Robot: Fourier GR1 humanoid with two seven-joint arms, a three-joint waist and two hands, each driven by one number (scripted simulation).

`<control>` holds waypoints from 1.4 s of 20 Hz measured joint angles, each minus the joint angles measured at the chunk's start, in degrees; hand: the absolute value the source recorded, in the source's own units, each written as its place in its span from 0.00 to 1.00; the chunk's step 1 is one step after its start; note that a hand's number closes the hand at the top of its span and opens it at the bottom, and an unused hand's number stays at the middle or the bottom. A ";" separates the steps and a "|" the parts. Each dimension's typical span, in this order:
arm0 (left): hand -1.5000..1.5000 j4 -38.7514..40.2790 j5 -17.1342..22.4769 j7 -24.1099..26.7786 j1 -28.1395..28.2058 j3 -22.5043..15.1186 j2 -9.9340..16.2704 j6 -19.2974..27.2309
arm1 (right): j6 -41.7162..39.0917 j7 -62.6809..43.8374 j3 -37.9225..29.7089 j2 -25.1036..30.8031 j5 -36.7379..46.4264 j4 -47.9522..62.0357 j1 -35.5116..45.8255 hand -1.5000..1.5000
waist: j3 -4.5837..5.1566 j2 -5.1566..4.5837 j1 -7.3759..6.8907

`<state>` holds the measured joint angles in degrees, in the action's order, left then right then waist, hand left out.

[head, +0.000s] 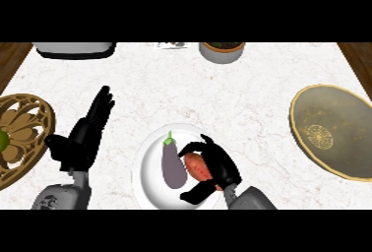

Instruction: Pick the sweet potato from the plate and place it in the bowl

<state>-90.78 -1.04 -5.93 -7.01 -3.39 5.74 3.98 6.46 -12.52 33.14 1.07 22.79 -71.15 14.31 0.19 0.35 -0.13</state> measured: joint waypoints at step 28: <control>0.50 1.60 -1.04 0.83 -0.21 1.35 -0.98 -0.15 | 11.02 -3.80 4.87 13.57 18.89 -59.27 -28.57 1.00 | -0.10 0.01 1.30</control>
<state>-89.18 -2.07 -5.10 -7.22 -2.03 4.76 3.84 17.48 -16.32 38.01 14.65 41.69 -130.42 -14.26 0.09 0.36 1.17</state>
